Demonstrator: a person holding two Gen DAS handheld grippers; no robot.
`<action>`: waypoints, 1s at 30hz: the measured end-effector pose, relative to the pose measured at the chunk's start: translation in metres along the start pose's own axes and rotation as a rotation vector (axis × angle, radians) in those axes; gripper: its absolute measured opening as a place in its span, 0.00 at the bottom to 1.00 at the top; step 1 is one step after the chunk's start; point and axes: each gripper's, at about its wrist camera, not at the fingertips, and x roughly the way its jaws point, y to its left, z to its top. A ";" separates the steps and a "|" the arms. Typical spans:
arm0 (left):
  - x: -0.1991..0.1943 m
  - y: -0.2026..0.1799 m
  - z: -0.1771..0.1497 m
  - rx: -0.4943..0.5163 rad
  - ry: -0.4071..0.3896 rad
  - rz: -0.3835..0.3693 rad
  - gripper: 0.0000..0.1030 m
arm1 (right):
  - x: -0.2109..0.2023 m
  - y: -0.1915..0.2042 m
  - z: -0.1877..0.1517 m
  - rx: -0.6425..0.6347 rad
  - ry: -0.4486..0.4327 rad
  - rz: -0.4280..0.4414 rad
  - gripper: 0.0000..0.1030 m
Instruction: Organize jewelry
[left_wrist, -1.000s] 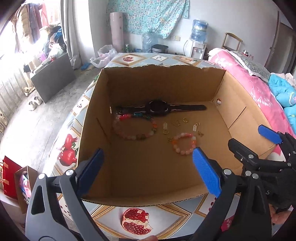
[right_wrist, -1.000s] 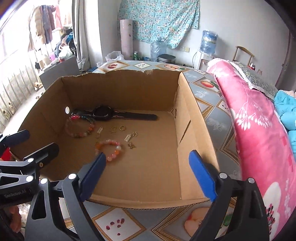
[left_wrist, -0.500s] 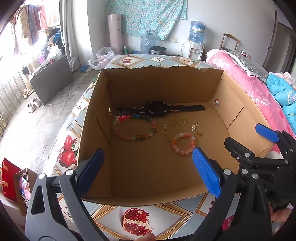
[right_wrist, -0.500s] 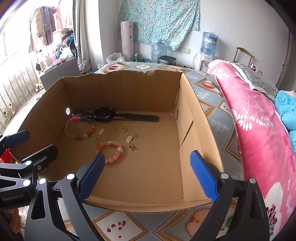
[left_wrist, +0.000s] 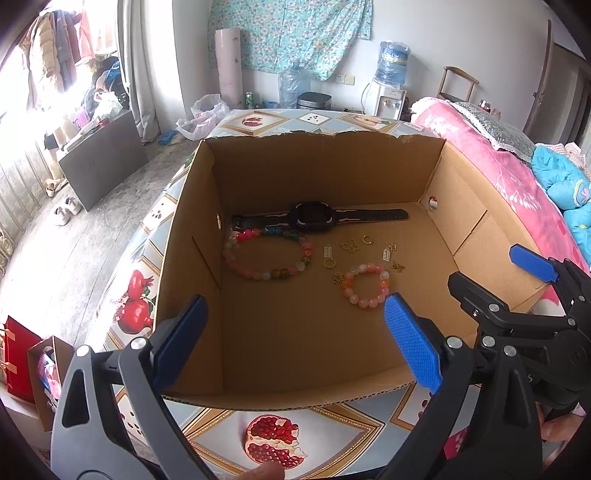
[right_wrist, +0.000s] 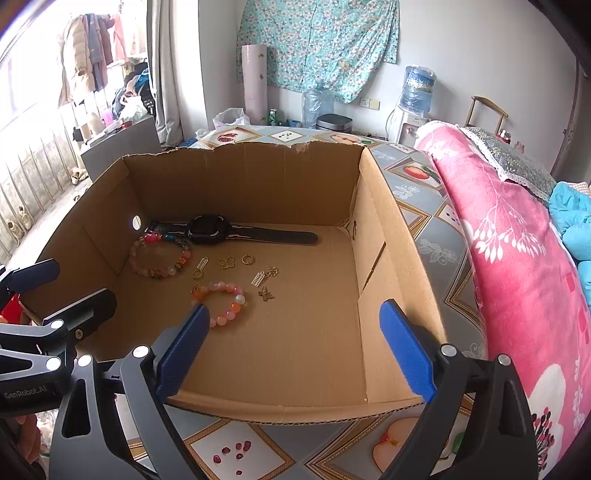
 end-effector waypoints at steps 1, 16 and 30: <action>0.000 0.000 0.000 0.001 0.000 0.000 0.90 | 0.000 0.000 0.000 0.000 -0.001 0.000 0.88; 0.001 0.001 -0.001 0.000 -0.004 0.001 0.90 | 0.000 0.000 -0.001 0.005 -0.005 -0.006 0.88; 0.000 0.000 -0.001 0.000 -0.008 0.004 0.90 | 0.000 0.000 -0.002 0.005 0.001 -0.009 0.88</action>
